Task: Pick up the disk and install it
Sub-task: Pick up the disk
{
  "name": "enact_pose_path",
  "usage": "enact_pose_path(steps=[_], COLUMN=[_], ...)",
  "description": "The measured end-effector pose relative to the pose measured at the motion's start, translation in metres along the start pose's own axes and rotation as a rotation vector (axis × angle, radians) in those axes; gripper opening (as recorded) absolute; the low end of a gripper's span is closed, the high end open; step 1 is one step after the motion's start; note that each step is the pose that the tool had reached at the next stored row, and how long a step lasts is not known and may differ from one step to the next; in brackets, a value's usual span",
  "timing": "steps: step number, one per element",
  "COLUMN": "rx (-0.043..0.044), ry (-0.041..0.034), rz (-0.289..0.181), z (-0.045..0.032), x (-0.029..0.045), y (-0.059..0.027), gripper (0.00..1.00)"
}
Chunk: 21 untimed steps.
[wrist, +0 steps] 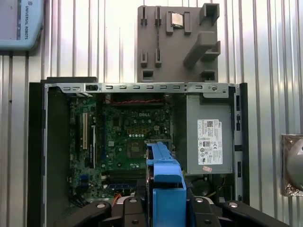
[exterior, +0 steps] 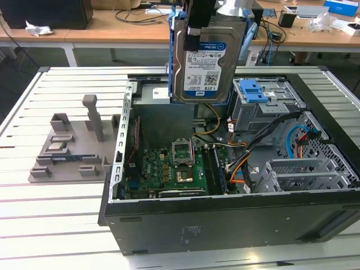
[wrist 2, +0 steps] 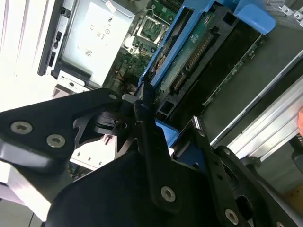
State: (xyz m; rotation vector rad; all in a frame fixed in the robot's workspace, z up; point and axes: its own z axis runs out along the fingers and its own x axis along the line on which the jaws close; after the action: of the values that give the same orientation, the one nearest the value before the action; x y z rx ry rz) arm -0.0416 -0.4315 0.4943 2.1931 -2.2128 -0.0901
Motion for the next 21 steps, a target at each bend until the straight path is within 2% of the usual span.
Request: enact_pose_path(steps=[4,7,15,18,21], rx=[0.0000,0.0000,0.0000,0.0000,0.0000], ry=[-0.0001,-0.0001,-0.0001,-0.0016,-0.0076], rz=[0.000,0.000,0.000,0.000,0.000], z=[-0.0001,-0.0004,-0.0007,-0.0010,-0.0013], x=[0.0068,0.0205,0.0380,0.0530,0.0649], y=[-0.0008,-0.0027,-0.0051,-0.0069,-0.0083], gripper=[0.37,0.37,0.37,0.37,0.37])
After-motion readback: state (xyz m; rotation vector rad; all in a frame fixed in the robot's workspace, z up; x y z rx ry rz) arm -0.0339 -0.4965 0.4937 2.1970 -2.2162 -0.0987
